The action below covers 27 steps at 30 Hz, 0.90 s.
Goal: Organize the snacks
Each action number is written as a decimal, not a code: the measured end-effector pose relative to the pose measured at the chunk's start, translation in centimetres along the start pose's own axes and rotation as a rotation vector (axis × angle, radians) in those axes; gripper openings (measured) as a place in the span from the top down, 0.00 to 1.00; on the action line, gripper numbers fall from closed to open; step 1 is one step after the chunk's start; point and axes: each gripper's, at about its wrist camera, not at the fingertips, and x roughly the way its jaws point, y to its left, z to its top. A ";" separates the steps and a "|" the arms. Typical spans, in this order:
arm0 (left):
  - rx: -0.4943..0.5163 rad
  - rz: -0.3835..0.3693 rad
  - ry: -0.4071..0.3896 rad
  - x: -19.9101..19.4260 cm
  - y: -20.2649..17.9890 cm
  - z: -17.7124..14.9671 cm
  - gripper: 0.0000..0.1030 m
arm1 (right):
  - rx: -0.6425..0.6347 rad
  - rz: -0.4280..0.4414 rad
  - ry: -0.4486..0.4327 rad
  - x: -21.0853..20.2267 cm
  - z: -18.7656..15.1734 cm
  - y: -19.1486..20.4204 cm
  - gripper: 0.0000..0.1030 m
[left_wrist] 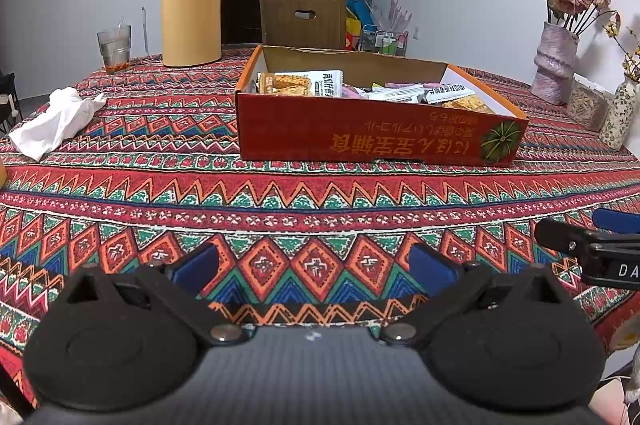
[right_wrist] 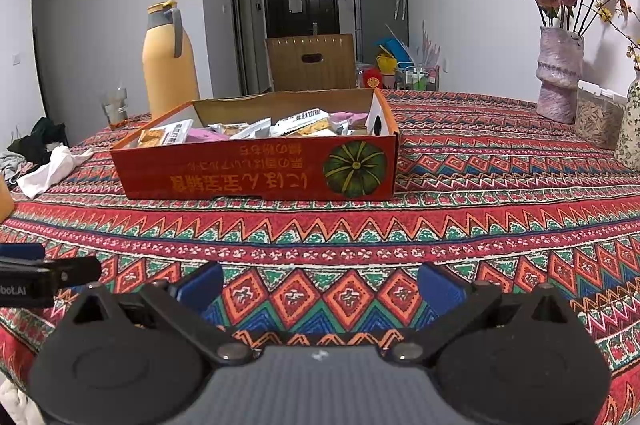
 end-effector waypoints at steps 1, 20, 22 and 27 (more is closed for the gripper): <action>0.000 0.000 -0.001 0.0 0.0 0.0 0.00 | 0.000 0.000 0.000 0.0 0.0 0.0 0.00; 0.006 -0.001 -0.005 -0.1 -0.3 0.0 0.00 | 0.001 0.000 -0.001 0.0 0.0 0.0 0.00; 0.006 -0.001 -0.006 -0.1 -0.3 0.0 0.00 | 0.000 0.000 0.000 0.0 0.0 0.0 0.00; 0.005 -0.001 -0.005 0.0 -0.3 0.0 0.00 | 0.001 0.000 -0.001 0.0 0.0 0.0 0.00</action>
